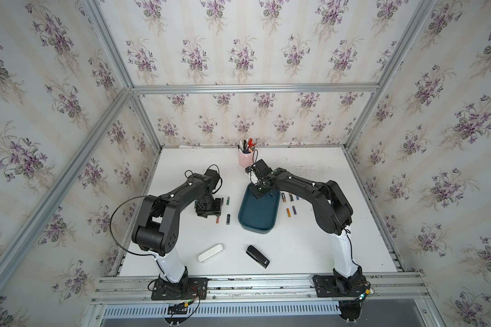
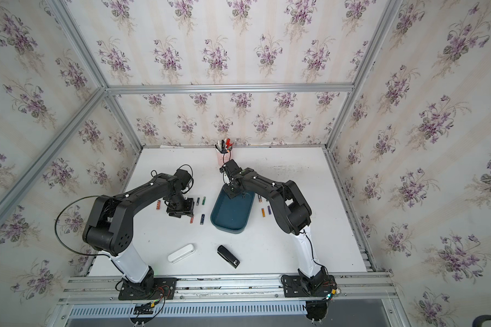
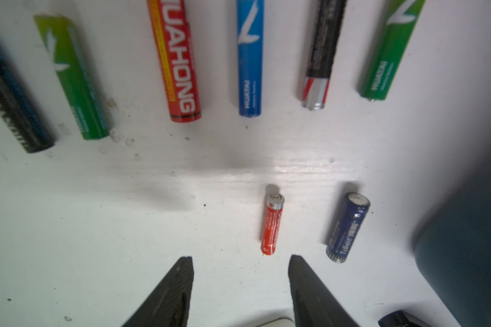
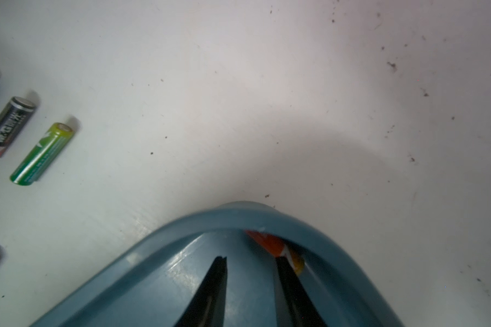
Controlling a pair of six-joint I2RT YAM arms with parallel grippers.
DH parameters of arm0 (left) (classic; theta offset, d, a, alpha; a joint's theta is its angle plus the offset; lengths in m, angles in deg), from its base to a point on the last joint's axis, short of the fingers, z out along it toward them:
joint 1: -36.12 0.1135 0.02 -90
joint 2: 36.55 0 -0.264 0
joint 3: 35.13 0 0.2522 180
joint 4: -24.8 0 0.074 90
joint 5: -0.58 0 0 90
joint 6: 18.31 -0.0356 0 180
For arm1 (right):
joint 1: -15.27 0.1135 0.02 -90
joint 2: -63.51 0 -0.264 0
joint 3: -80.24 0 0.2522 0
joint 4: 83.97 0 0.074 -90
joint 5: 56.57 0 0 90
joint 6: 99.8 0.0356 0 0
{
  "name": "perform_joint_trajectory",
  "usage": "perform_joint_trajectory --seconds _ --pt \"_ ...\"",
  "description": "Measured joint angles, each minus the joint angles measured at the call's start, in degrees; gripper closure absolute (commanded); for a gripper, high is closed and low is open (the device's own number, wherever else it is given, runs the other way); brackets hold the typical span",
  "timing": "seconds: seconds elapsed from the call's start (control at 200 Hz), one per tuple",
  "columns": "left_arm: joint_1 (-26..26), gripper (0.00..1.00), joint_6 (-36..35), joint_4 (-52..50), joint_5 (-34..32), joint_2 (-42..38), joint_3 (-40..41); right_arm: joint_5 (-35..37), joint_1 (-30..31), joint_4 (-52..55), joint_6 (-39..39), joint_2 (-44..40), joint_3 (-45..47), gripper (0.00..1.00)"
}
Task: Take the batteries out of the storage box
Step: Pick up the battery from the storage box.
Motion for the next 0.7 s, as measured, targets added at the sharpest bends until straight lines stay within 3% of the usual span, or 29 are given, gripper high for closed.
perform_joint_trajectory --seconds 0.515,0.704 --pt "0.0 0.41 -0.3 0.0 0.0 0.8 -1.2 0.4 0.7 -3.0 -0.6 -3.8 5.6 0.65" --pt "-0.1 0.41 -0.4 0.4 0.9 1.4 -1.9 1.1 1.2 -3.8 -1.4 -5.0 5.7 0.59"
